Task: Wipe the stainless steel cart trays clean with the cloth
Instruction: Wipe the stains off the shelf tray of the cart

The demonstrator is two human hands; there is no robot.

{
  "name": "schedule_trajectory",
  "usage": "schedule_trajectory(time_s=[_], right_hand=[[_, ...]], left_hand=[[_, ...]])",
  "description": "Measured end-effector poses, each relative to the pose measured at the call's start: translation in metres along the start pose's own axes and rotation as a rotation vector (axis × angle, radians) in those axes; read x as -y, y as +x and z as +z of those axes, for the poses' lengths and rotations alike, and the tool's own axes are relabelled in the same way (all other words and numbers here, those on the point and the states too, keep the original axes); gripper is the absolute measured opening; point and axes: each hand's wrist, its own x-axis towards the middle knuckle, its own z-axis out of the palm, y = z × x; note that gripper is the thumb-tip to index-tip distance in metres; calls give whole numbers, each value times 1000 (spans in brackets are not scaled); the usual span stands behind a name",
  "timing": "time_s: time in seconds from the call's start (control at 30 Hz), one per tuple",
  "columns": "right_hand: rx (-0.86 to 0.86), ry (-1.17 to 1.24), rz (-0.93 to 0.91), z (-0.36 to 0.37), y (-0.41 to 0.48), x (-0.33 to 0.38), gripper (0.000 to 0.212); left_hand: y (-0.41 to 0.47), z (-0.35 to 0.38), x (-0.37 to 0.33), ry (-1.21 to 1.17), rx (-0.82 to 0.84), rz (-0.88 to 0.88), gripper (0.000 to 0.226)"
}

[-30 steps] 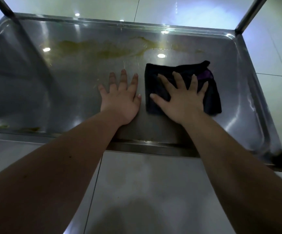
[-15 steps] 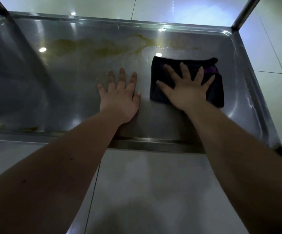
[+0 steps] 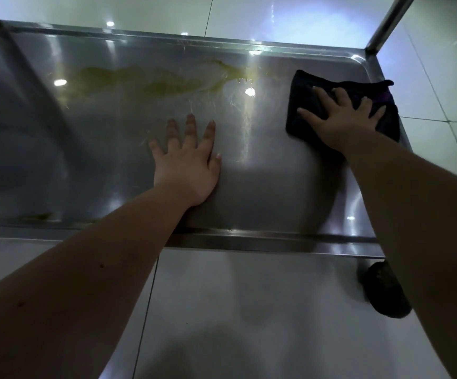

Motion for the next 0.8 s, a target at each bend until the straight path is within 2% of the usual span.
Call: schedule_trajectory(time_s=[0.4, 0.57, 0.63, 0.8], right_hand=[[-25, -9, -72, 24, -124, -16, 75], [6, -14, -9, 34, -168, -26, 73], [15, -6, -2, 36, -177, -15, 72], [25, -47, -143, 45, -195, 61, 73]], left_hand=[[-2, -6, -4, -18, 38, -6, 62], [-4, -8, -3, -35, 59, 7, 61], [-6, -9, -3, -36, 68, 3, 61], [-7, -13, -2, -38, 94, -2, 61]])
